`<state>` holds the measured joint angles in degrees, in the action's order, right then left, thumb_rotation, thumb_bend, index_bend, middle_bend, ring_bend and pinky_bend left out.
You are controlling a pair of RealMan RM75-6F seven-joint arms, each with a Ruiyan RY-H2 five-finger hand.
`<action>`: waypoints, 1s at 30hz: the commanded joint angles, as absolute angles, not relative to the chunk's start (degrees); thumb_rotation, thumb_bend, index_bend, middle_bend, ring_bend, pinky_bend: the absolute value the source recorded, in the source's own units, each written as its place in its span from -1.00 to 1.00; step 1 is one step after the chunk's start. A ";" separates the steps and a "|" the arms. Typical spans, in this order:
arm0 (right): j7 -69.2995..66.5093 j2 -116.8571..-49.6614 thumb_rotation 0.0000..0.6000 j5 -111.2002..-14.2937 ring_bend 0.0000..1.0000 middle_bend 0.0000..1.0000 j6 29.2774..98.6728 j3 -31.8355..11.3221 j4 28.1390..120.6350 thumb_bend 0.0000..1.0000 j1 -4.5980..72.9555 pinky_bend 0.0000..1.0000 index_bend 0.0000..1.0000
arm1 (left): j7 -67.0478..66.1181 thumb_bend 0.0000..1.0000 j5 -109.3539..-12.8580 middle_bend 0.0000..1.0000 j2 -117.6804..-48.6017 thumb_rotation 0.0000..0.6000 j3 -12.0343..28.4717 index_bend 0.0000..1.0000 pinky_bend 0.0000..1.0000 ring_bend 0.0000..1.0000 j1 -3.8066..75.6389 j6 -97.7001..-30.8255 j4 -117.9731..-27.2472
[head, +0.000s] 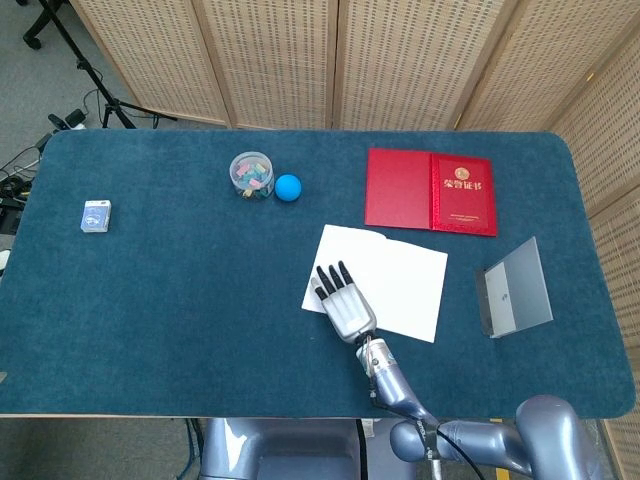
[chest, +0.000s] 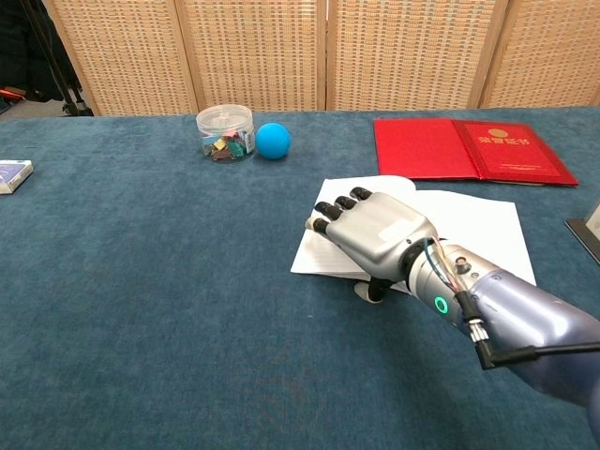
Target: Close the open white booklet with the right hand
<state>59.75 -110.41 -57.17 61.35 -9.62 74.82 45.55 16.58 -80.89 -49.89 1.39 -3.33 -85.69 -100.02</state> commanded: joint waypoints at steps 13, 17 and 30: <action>57.61 -109.24 1.00 -57.18 -1.00 -1.00 62.47 -9.47 76.35 0.50 45.17 -1.00 -1.00 | 16.39 -1.00 -81.37 -1.00 -50.03 1.00 1.16 -1.00 -1.00 -1.00 -3.45 -85.97 -100.01; 55.62 -108.85 1.00 -57.21 -1.00 -1.00 62.84 -9.66 76.86 0.50 44.60 -1.00 -1.00 | 16.51 -1.00 -81.50 -1.00 -50.04 1.00 1.11 -1.00 -1.00 -1.00 -3.57 -86.20 -100.01; 38.17 -106.86 1.00 -61.85 -1.00 -1.00 67.15 -10.27 78.52 0.67 39.00 -1.00 -1.00 | 17.99 -1.00 -83.70 -1.00 -49.91 1.00 0.34 -1.00 -1.00 -1.00 -4.27 -87.60 -99.54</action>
